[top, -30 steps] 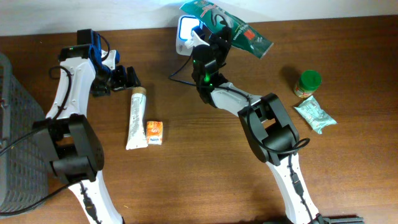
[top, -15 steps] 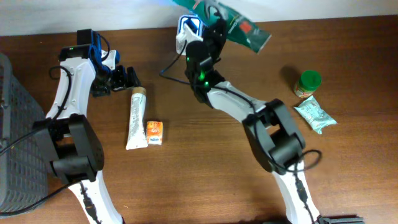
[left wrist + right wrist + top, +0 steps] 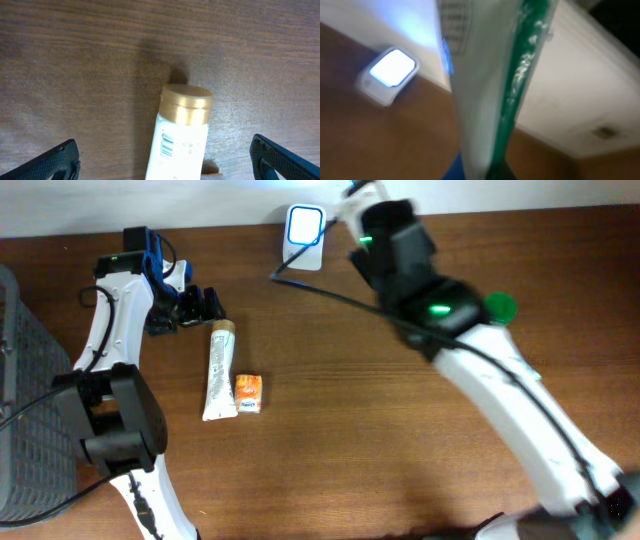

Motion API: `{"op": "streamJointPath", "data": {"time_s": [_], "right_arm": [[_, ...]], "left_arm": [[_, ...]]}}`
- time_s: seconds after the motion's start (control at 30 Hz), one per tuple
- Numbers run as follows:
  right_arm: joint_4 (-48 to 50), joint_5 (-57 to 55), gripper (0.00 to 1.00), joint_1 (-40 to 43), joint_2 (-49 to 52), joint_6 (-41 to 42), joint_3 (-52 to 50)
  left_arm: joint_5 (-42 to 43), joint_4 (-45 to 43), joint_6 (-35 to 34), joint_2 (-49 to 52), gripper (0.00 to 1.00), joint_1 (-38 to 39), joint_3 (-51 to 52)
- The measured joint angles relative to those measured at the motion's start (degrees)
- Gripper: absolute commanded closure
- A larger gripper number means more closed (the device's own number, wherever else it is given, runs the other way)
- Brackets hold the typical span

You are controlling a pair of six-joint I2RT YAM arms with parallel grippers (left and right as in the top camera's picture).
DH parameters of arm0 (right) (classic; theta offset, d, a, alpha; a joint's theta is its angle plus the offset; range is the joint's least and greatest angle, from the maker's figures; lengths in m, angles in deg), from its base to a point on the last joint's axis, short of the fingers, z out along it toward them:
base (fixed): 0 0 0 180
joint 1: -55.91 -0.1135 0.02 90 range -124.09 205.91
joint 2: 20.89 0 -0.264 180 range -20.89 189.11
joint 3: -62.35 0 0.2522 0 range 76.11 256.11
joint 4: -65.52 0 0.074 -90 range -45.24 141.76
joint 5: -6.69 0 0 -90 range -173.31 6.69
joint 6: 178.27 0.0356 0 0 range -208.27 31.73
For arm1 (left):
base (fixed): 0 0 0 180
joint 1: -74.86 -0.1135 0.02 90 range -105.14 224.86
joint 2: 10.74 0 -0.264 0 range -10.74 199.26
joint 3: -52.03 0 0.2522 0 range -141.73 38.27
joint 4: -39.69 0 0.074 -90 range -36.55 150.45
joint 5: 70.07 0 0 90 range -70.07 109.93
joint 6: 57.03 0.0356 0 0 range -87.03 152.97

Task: Scan the item barcode
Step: 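Lift the green packet and hold its barcode over the scanner, then place the green packet at the right beside the jar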

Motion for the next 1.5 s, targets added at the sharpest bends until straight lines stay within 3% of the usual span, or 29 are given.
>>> {"op": "streamJointPath", "data": {"time_s": [0.07,0.1,0.2,0.3,0.37,0.5,0.57,0.6,0.63,0.87,1.07,1.2,1.27,1.5], "right_arm": [[-10.40,11.98,0.96,10.91,-6.49,15.74,0.00],[-14.32,17.33,0.96,15.13,-7.56,19.85,0.24],[-25.29,33.05,0.96,30.60,-6.16,27.87,-0.02],[-31.82,38.53,0.96,44.33,-0.42,35.19,-0.11],[-33.07,40.26,0.96,51.17,5.09,39.54,-0.13],[-32.41,42.25,0.96,53.75,12.83,42.91,-0.17],[-29.94,42.82,0.90,53.77,15.21,43.69,-0.17],[-28.98,42.88,0.55,53.77,16.61,44.04,-0.17],[-28.81,43.01,0.50,53.77,18.21,44.15,-0.17],[-34.27,44.46,0.49,53.77,18.67,39.63,-0.09],[-45.62,45.31,0.47,49.53,9.18,32.70,6.80],[-43.67,48.48,0.45,38.60,8.22,30.75,7.23],[-39.69,50.07,0.45,28.79,9.53,30.60,7.23],[-21.81,53.13,0.50,3.19,22.23,38.84,6.80]], "left_arm": [[-0.02,-0.15,0.02,0.02,0.01,0.02,-0.02],[-0.04,-0.17,0.00,0.00,0.01,0.02,-0.02],[-0.04,-0.11,0.02,0.02,0.01,0.02,-0.02],[-0.04,-0.11,0.02,0.00,0.01,0.02,-0.02],[-0.04,-0.13,0.02,0.02,0.01,0.00,-0.02],[-0.04,-0.11,0.02,0.02,0.01,0.02,-0.02],[-0.04,-0.15,0.02,0.02,0.01,0.02,-0.02],[-0.04,-0.13,0.02,0.00,0.01,0.02,-0.02],[-0.04,-0.11,0.00,0.02,0.01,0.02,-0.02],[-0.04,-0.11,0.02,0.00,0.01,0.02,-0.02],[-0.04,-0.11,0.02,0.00,0.01,0.02,-0.02],[-0.04,-0.13,0.02,0.00,0.01,0.02,-0.02],[-0.07,-0.09,0.02,0.00,0.01,0.02,-0.04],[-0.04,-0.07,0.00,0.02,0.01,0.02,-0.04]]}}
